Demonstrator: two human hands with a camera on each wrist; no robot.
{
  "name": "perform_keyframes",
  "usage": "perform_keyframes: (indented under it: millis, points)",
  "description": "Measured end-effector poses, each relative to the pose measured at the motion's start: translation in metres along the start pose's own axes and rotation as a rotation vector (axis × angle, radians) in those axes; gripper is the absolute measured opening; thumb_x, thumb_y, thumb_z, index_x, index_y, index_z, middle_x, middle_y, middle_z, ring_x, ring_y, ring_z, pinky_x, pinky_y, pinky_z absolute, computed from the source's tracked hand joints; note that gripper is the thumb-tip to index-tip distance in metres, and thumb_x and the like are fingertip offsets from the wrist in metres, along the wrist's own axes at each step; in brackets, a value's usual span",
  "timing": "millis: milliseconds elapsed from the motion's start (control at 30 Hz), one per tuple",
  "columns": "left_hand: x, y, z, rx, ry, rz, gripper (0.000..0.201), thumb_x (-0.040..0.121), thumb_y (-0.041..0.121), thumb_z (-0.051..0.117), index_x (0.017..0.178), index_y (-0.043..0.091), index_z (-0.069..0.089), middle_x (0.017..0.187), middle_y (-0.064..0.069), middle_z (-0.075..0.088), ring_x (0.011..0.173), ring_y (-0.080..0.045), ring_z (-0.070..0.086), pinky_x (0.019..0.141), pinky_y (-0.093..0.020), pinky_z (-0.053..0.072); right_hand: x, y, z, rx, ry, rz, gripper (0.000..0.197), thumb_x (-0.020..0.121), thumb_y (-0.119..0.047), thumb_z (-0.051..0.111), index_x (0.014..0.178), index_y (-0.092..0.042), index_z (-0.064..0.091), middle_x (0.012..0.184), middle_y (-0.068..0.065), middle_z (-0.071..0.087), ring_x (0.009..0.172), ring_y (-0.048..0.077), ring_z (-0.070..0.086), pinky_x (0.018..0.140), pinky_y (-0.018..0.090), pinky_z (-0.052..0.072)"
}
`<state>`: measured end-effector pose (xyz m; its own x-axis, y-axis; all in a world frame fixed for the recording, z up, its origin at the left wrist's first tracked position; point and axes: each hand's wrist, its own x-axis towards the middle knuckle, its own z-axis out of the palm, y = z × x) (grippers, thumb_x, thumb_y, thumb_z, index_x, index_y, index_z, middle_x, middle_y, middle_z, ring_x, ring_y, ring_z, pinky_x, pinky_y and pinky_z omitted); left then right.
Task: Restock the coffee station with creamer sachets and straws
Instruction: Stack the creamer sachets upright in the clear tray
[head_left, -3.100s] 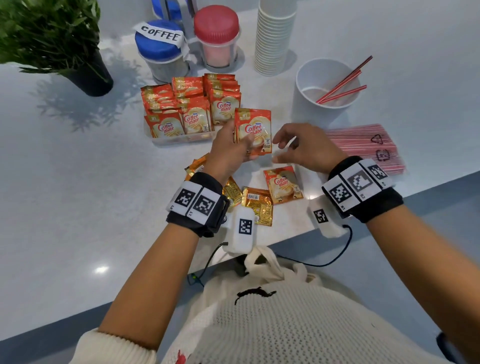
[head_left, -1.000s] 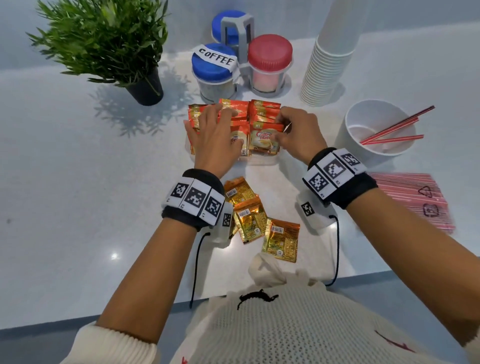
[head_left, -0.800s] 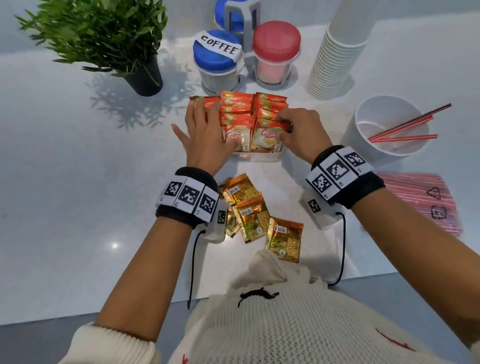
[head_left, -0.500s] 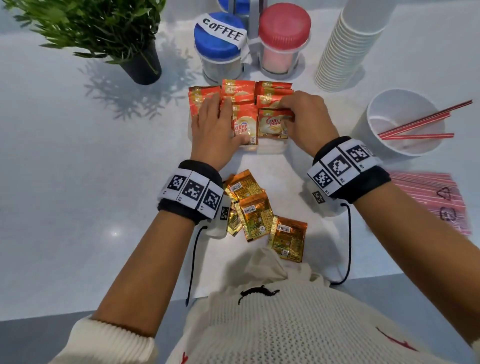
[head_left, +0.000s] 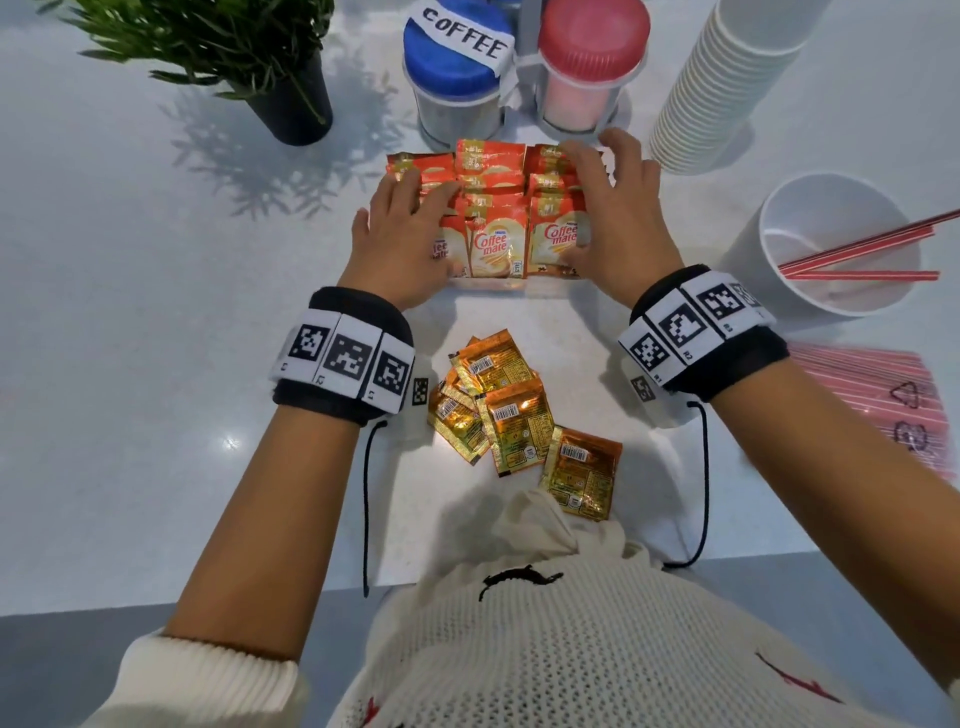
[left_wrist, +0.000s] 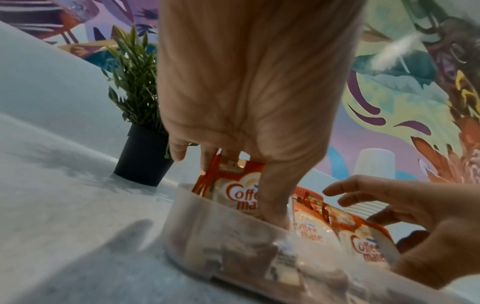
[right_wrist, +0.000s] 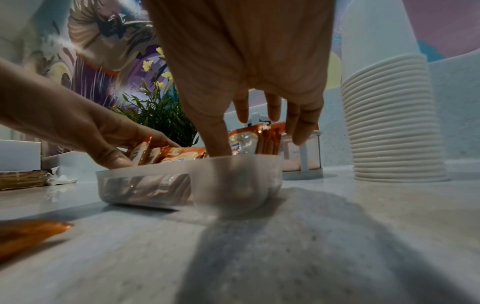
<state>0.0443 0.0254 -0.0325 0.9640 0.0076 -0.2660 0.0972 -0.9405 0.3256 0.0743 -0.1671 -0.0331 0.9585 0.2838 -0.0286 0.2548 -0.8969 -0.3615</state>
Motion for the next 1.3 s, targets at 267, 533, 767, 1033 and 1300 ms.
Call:
perform_keyframes:
  millis: [267,533,767,1033,1300]
  points:
    - [0.005,0.003,0.000,0.062,0.020,-0.010,0.074,0.089,0.020,0.060,0.149,0.027,0.018,0.157,-0.008,0.012,0.144,-0.031,0.009,0.113,-0.049,0.022,0.004,0.002,0.003,0.057,-0.083,0.021,0.095,0.073,-0.007,0.073,0.146,-0.010,0.014,0.152,0.014,0.013,0.127,0.036,0.041,0.103,0.046,0.040]
    - [0.002,0.005,0.007,0.089,0.127,-0.088,0.076,0.088,0.019,0.061,0.149,0.019,0.015,0.158,-0.011,0.009,0.144,-0.031,0.013,0.111,-0.045,0.028,0.006,0.002,-0.001,0.063,-0.061,0.015,0.091,0.071,-0.006,0.075,0.143,-0.011,0.020,0.147,0.015,0.021,0.122,0.036,0.045,0.100,0.045,0.042]
    - [0.000,-0.001,0.007,0.020,0.077,-0.110,0.082,0.088,0.025,0.061,0.150,0.019,0.008,0.159,-0.010,0.003,0.143,-0.034,0.013,0.112,-0.049,0.025,0.005,0.003,-0.004,0.079,-0.098,-0.010,0.096,0.070,-0.008,0.076,0.145,-0.014,0.017,0.153,0.012,0.012,0.132,0.032,0.036,0.106,0.042,0.037]
    - [-0.017,0.008,-0.007,-0.063,0.128,-0.112,0.087,0.084,0.031,0.065,0.150,0.020,0.008,0.157,-0.012,0.006,0.145,-0.033,0.003,0.114,-0.051,0.013,-0.008,-0.018,-0.019,-0.010,0.036,-0.033,0.083,0.071,-0.021,0.076,0.140,-0.018,0.029,0.150,0.012,0.019,0.134,0.034,0.024,0.104,0.049,0.033]
    - [-0.040,0.012,-0.010,-0.191,0.358,-0.056,0.060,0.082,0.023,0.065,0.134,0.012,0.037,0.136,-0.015,0.035,0.129,-0.031,0.033,0.102,-0.043,0.034,-0.046,-0.048,-0.010,0.057,-0.449,-0.323,0.031,0.076,-0.025,0.073,0.098,-0.010,0.057,0.087,0.000,0.053,0.081,0.019,0.052,0.059,0.023,0.036]
